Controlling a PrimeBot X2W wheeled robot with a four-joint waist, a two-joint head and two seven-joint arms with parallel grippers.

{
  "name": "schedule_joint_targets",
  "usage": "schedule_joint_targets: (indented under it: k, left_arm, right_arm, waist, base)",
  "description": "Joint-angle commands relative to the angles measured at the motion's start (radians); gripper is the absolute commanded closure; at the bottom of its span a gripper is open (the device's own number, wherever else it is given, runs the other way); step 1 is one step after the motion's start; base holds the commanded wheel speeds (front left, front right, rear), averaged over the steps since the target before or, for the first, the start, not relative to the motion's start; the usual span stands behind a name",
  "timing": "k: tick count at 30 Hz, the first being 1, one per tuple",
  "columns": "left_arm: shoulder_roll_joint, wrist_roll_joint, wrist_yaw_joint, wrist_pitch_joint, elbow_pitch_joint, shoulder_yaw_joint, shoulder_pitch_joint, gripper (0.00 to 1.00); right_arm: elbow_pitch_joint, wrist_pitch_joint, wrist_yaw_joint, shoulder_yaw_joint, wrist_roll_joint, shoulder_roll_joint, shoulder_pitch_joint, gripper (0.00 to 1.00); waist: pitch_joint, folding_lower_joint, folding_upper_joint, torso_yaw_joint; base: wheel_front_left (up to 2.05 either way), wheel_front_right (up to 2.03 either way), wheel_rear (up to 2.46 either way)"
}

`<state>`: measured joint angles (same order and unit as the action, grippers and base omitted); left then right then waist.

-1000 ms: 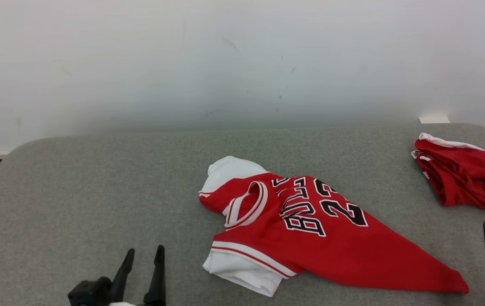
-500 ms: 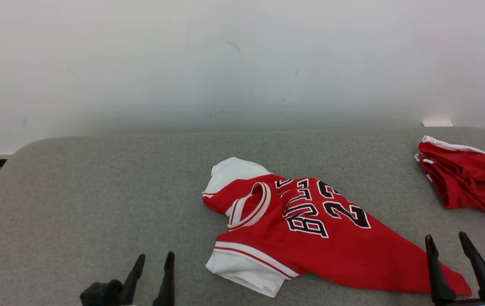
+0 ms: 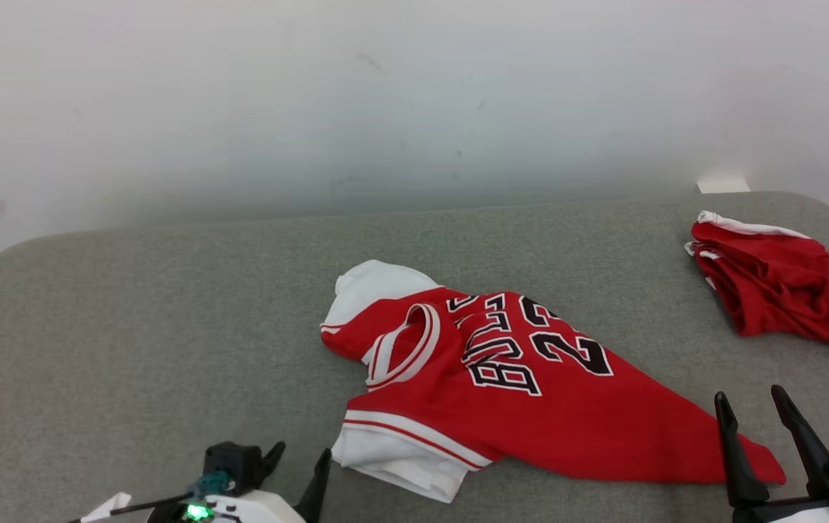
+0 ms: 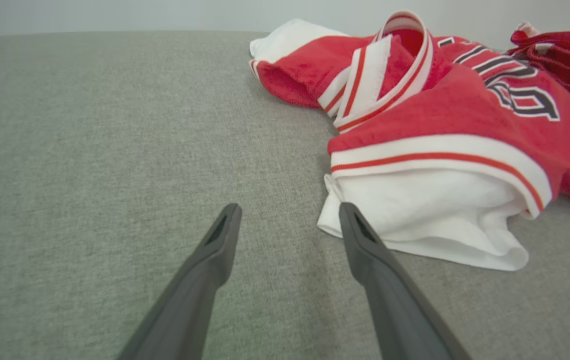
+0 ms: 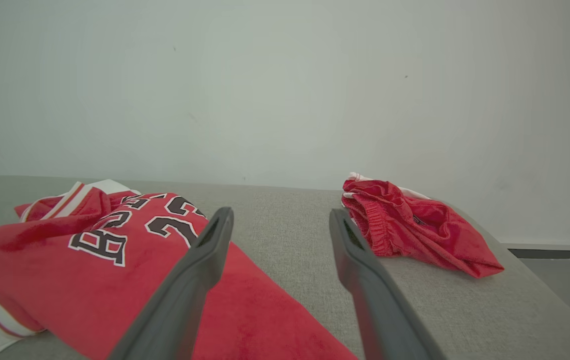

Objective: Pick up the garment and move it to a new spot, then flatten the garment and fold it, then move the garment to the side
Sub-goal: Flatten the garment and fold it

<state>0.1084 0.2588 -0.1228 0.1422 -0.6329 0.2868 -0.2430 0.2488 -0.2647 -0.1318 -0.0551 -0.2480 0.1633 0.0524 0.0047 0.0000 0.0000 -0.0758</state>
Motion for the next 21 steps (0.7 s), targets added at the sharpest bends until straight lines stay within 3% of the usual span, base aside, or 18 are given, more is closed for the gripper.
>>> schedule_joint_targets:
  k: [1,14,16,18,21]
  left_arm:
    - [0.013,-0.012,-0.002,-0.011,-0.021,0.007,-0.020,0.00]
    - [0.024,-0.008,-0.008,-0.015,-0.196,0.104,-0.131,0.00]
    - [0.018,0.002,-0.008,-0.021,-0.210,0.128,-0.137,0.25]
    - [0.011,0.009,-0.009,-0.028,-0.220,0.155,-0.140,0.64]
    - [0.012,0.017,-0.009,-0.041,-0.234,0.199,-0.140,1.00]
  right_arm:
    - [0.003,0.001,0.003,0.002,-0.009,0.010,0.011,0.00]
    - [0.010,0.001,0.003,0.004,-0.006,-0.002,0.043,0.00]
    - [0.010,0.001,0.003,0.003,-0.004,-0.005,0.045,0.00]
    - [0.010,0.001,0.003,0.004,-0.002,-0.008,0.045,0.00]
    - [0.013,0.001,0.003,0.006,0.000,-0.012,0.041,0.00]
  waist:
    - [0.009,0.0000,0.0000,-0.014]
    - [0.051,0.0000,0.0000,-0.074]
    - [0.054,0.0000,0.0000,-0.078]
    - [0.056,0.0000,0.0000,-0.079]
    - [0.056,0.0000,0.0000,-0.078]
  base:
    - [0.00,0.00,0.00]
    - [0.00,0.00,0.00]
    - [0.00,0.00,0.00]
    - [0.00,0.00,0.00]
    - [0.00,0.00,0.00]
